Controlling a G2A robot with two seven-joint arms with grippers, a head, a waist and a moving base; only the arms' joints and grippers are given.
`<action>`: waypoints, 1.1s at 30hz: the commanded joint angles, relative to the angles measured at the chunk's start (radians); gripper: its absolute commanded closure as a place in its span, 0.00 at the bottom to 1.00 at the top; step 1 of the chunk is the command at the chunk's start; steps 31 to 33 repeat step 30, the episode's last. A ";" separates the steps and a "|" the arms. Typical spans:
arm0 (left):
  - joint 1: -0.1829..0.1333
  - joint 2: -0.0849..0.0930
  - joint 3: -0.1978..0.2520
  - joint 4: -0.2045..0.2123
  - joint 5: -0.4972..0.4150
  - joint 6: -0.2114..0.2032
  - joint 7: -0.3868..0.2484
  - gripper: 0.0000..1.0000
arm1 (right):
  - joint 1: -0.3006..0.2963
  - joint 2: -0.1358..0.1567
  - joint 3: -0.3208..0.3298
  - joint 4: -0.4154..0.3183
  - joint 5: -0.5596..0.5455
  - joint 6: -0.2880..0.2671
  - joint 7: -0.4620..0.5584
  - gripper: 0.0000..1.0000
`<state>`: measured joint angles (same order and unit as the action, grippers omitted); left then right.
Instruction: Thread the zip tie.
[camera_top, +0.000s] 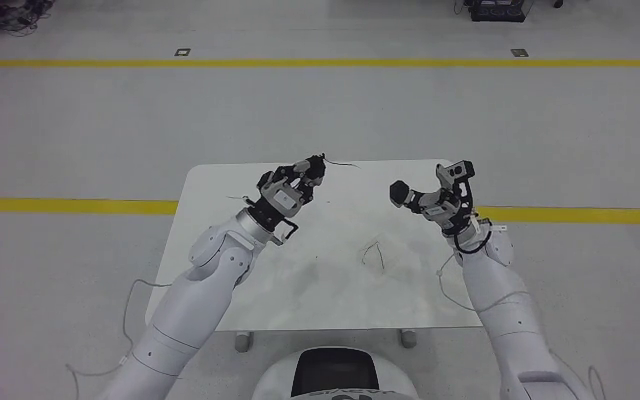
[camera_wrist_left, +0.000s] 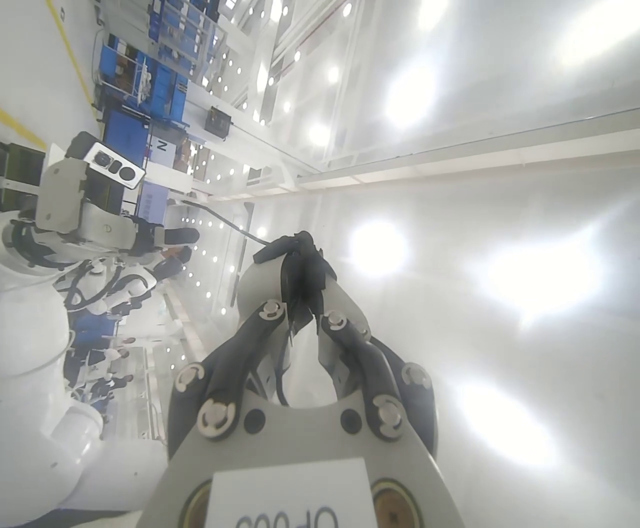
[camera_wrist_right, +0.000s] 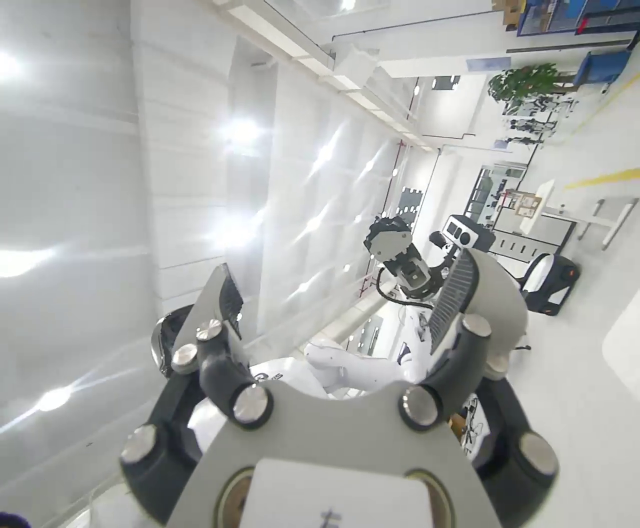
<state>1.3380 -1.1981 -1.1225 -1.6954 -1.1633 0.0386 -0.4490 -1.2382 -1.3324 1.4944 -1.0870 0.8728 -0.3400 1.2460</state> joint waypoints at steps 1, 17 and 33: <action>0.012 0.000 -0.008 -0.013 -0.020 -0.002 0.006 1.00 | -0.004 0.005 0.023 -0.012 -0.004 0.000 -0.015 0.00; 0.035 0.003 -0.029 -0.045 -0.019 0.009 0.007 1.00 | -0.014 0.012 0.057 -0.040 -0.010 0.000 -0.015 0.00; 0.035 0.003 -0.029 -0.045 -0.019 0.009 0.007 1.00 | -0.014 0.012 0.057 -0.040 -0.010 0.000 -0.015 0.00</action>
